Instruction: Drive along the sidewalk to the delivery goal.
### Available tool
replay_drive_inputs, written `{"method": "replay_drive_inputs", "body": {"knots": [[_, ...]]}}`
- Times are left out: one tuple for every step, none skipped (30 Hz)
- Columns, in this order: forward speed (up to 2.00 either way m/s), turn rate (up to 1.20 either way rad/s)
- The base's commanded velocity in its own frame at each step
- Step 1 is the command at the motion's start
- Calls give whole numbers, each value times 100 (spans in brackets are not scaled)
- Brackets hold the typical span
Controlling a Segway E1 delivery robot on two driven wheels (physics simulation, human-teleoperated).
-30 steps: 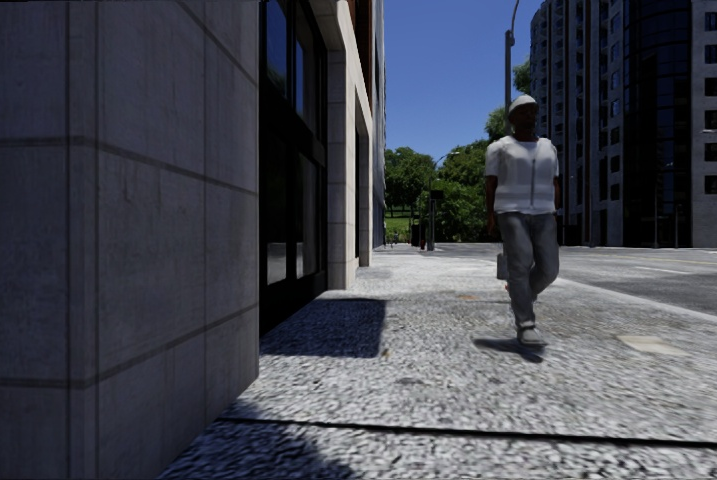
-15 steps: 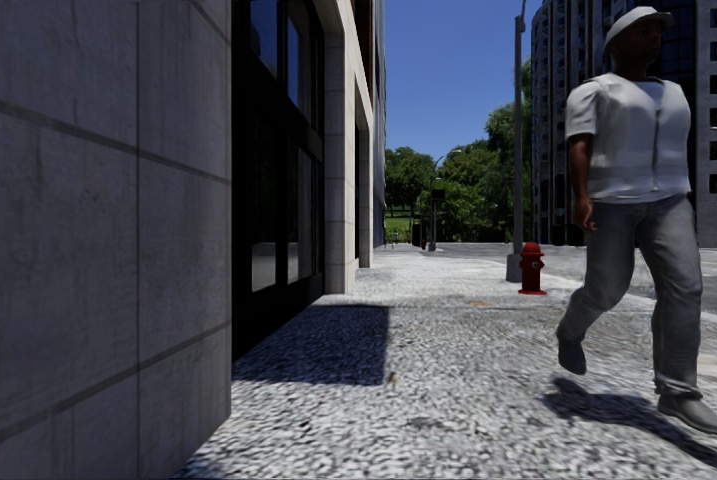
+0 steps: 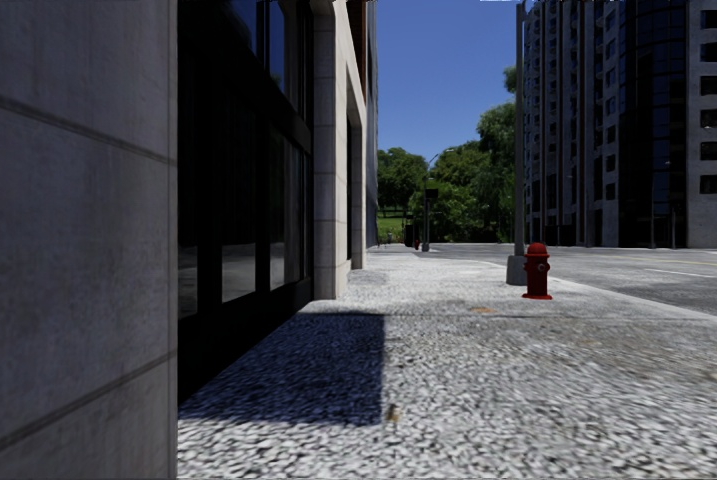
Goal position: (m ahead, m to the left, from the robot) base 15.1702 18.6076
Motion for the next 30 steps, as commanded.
{"method": "replay_drive_inputs", "body": {"knots": [[89,-27],[89,-27],[89,-27],[89,-27],[89,-27],[89,-27],[89,-27],[89,-27],[89,-27],[89,-27],[89,-27],[88,-27],[88,-27],[88,-27],[88,-27],[88,-27],[88,-27],[88,-27],[88,-27],[88,-27],[88,-27],[88,-27],[88,-27],[88,-27],[88,-27],[88,-27],[88,-27],[88,-27],[88,-27],[88,-27]]}}
